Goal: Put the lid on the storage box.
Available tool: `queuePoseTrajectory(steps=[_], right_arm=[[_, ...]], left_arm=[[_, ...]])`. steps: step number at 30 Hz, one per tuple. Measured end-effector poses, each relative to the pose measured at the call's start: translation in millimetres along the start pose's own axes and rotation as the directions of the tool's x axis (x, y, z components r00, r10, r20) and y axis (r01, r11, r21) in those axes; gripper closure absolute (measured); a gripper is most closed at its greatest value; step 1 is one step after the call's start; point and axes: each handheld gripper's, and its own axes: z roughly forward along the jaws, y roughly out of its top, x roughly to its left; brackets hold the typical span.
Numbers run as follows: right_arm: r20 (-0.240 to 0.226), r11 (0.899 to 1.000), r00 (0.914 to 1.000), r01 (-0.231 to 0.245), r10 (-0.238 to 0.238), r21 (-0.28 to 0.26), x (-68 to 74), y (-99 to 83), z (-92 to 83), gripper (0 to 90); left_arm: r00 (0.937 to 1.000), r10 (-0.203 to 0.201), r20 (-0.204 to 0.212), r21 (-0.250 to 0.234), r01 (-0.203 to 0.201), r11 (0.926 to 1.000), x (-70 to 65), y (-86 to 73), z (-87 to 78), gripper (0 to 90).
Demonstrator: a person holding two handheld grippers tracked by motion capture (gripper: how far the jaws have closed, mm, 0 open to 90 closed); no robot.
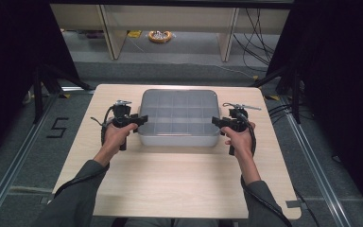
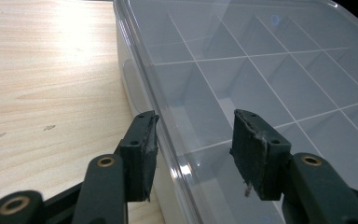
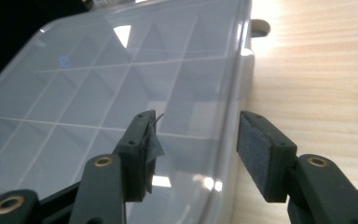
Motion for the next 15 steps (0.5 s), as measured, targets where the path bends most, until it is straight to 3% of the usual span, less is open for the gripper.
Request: queuePoseTrajectory(steps=[1, 2, 4, 6, 7, 8, 11, 12, 14, 15], right_arm=[[0.004, 0.999, 0.9994, 0.036, -0.036, -0.017, -2.7, -0.9, 1.8, 49.4], [0.004, 0.999, 0.9994, 0.036, -0.036, -0.017, -2.7, -0.9, 1.8, 49.4], [-0.018, 1.000, 0.9998, -0.013, 0.013, 0.003, -3.4, -3.7, -0.1, 50.2], [-0.019, 1.000, 0.9998, 0.000, 0.000, -0.005, -4.3, -4.2, 0.0, 50.2], [-0.012, 1.000, 0.9995, -0.030, 0.030, 0.006, -2.1, -4.6, -2.4, 50.3], [-0.014, 1.000, 0.9999, -0.005, 0.005, -0.005, -4.5, -4.2, -2.9, 50.4], [-0.017, 1.000, 0.9998, -0.003, 0.003, -0.014, -5.7, -2.7, -6.0, 50.4], [-0.014, 0.999, 0.9996, 0.024, -0.025, -0.033, -6.5, -1.7, -7.2, 50.4], [-0.028, 1.000, 0.9994, 0.018, -0.018, -0.026, -5.5, -1.4, -10.2, 50.4], [-0.017, 1.000, 0.9997, -0.015, 0.015, -0.014, -2.7, -1.7, -12.2, 50.3]], left_arm=[[1.0000, -0.003, 0.001, 0.001, 0.003, 1.0000, 0.0, -0.1, -0.1, 50.3], [1.0000, -0.003, 0.001, 0.001, 0.003, 1.0000, 0.0, -0.1, -0.1, 50.4], [1.0000, -0.003, 0.003, 0.004, 0.003, 1.0000, 0.1, 0.1, -0.7, 50.5], [0.9999, -0.014, 0.007, 0.009, 0.014, 0.9999, 0.5, 0.2, -1.1, 50.5], [0.9998, -0.016, 0.010, 0.012, 0.016, 0.9998, 0.6, 0.4, -1.8, 50.4], [0.9996, -0.026, 0.015, 0.008, 0.026, 0.9996, 0.5, 0.3, -2.4, 49.6], [0.9989, -0.040, 0.024, 0.003, 0.040, 0.9992, -0.5, 0.6, -4.7, 48.4], [0.9978, -0.058, 0.032, -0.003, 0.059, 0.9983, -1.5, 1.5, -6.9, 46.7], [0.9978, -0.056, 0.036, -0.002, 0.056, 0.9985, -1.6, 2.3, -8.9, 46.2], [0.9966, -0.070, 0.045, -0.022, 0.071, 0.9972, -3.3, 2.6, -9.9, 46.2]])
